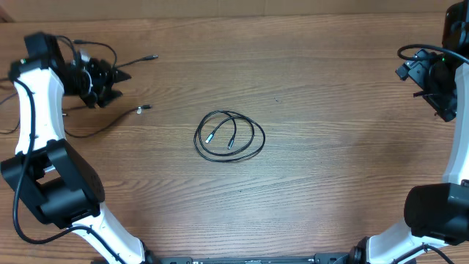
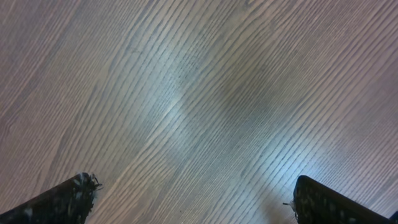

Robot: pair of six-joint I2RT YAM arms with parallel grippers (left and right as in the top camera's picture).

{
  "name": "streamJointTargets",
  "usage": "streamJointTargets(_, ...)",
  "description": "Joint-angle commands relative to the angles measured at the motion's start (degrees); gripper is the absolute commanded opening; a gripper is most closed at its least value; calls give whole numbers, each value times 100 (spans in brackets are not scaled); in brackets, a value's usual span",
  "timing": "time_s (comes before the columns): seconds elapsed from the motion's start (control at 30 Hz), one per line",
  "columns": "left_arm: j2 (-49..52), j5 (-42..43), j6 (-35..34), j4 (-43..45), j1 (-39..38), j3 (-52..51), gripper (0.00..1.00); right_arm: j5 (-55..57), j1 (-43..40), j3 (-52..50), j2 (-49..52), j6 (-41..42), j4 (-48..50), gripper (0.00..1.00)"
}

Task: Untangle cables
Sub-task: 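Reach the left gripper to the center black cable loop, then grasp the center cable with the left gripper and lift it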

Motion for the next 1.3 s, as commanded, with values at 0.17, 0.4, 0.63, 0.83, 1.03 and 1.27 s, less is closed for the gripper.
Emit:
streamJointTargets(0.17, -190, -90, 2968, -1143, -1021, 885, 87, -2, -7, -22, -11, -22, 9, 100)
streamJointTargets(0.4, -146, -1104, 2973, -767, -2293, 284, 71, -2, -7, -24, -9, -22, 9, 100)
streamJointTargets(0.63, -142, -2472, 3185, 396, -3541, -555, 79, -2, -7, -22, -9, -22, 9, 100)
streamJointTargets(0.83, -142, -3134, 3370, 1327, -4258, -1266, 79, -2, -7, -22, -9, -22, 9, 100)
streamJointTargets(1.03, -138, -3195, 3633, 2153, -4343, -2063, 84, -2, -7, -24, -11, -22, 9, 100)
streamJointTargets(1.27, -138, -3821, 3633, 2924, -4266, -2474, 75, -2, -7, -24, -11, -22, 9, 100)
